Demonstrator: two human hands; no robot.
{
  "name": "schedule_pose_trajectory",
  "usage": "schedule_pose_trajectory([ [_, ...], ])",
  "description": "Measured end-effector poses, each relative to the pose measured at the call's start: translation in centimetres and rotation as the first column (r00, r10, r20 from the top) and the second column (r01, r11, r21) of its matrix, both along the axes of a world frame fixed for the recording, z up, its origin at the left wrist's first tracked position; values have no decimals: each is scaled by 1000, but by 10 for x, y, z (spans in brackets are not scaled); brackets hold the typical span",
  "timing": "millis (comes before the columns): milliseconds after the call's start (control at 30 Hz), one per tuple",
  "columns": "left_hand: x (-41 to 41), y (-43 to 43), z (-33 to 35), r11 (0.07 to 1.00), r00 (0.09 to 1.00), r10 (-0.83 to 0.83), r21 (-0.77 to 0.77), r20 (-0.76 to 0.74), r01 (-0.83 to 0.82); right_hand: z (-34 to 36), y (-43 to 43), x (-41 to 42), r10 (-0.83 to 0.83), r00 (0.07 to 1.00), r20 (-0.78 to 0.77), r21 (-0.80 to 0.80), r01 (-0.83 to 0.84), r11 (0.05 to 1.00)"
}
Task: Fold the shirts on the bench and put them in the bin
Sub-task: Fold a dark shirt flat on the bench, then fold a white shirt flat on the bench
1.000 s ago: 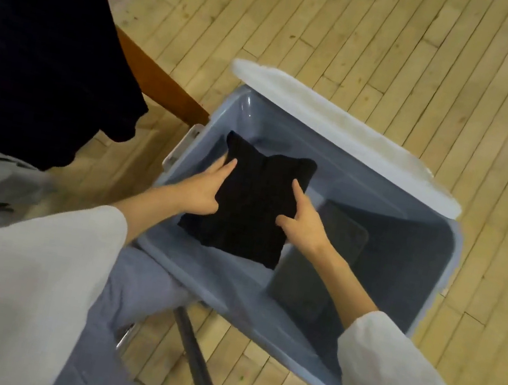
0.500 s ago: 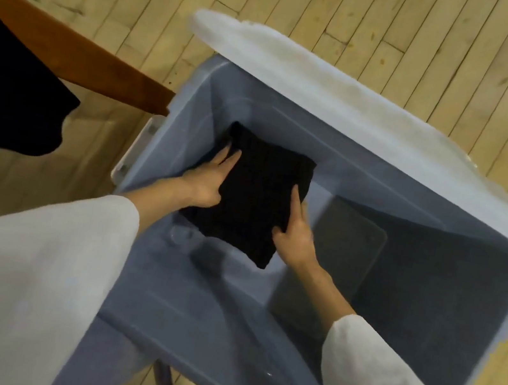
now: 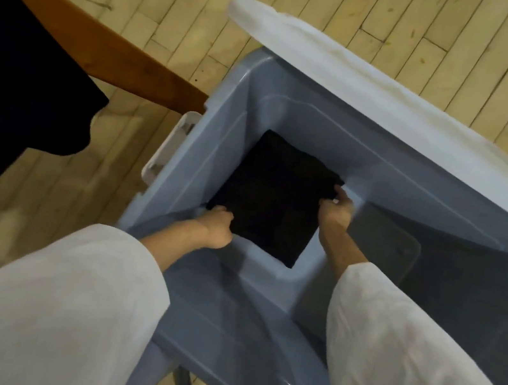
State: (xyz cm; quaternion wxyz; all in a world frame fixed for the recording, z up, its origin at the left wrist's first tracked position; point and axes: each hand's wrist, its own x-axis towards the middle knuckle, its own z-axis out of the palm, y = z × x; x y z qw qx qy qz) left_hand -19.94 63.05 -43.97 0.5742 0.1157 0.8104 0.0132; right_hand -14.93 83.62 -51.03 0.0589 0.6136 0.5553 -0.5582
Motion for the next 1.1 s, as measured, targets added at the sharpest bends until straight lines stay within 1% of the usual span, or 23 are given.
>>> schedule_pose_trajectory([
  [33,0,-1,-1,1000,1000,-3,-6,1,3,1,-3,2,44,999,16,20,-44,999],
  [67,0,-1,0,1000,1000,-4,-13,4,4,3,-6,5,144,989,34,62,-146,987],
  [100,0,-1,0,1000,1000,-6,-20,9,6,4,-10,10,299,951,79,128,-307,943],
  [133,0,-1,3,1000,1000,-2,-19,18,2,7,-18,16,466,868,170,215,-494,842],
  [167,0,0,6,1000,1000,6,-19,31,-6,9,-27,21,600,752,273,313,-659,684],
  [200,-1,1,10,1000,999,16,-13,43,-16,12,-40,24,690,641,337,368,-764,530],
  [233,-2,3,13,999,999,32,-2,44,-32,13,-53,26,761,546,351,348,-830,435],
  [300,-7,4,25,998,997,67,19,32,-68,20,-75,25,865,399,303,122,-917,381],
  [333,-11,9,33,996,996,80,31,30,-81,20,-77,22,889,354,292,-21,-926,376],
  [367,-15,10,41,993,994,102,48,27,-103,23,-78,18,895,336,295,-113,-917,382],
  [400,-18,13,51,990,992,120,72,31,-122,28,-78,12,889,342,305,-158,-902,402],
  [433,-24,11,62,983,988,153,98,23,-154,41,-81,1,886,361,291,-150,-897,416],
  [500,-32,10,85,960,975,221,172,11,-220,76,-89,-20,877,448,170,-54,-885,463],
  [567,-36,8,115,911,945,327,263,12,-318,124,-101,-38,834,551,30,57,-834,549],
  [600,-37,6,131,869,917,399,317,8,-380,147,-108,-43,798,602,-25,86,-794,601],
  [633,-38,-1,154,794,862,506,379,22,-476,174,-116,-48,762,644,-69,113,-754,647],
  [700,-34,-21,203,561,694,710,497,122,-662,225,-133,-50,688,705,-171,132,-676,725],
  [733,-30,-34,227,444,615,769,546,174,-710,249,-142,-50,659,716,-230,122,-651,750],
  [800,-18,-69,272,279,515,828,633,222,-722,299,-164,-47,623,694,-360,93,-638,765],
  [867,-2,-115,315,149,428,876,720,221,-678,351,-197,-43,643,608,-466,119,-677,727],
  [933,17,-165,354,30,317,923,781,218,-624,399,-240,-38,709,495,-503,194,-735,650],
  [1033,59,-241,403,-207,65,957,820,283,-534,461,-317,-24,795,301,-527,228,-851,473],
  [1100,91,-293,422,-297,-57,950,829,307,-474,497,-374,-5,821,180,-542,232,-907,352],
])
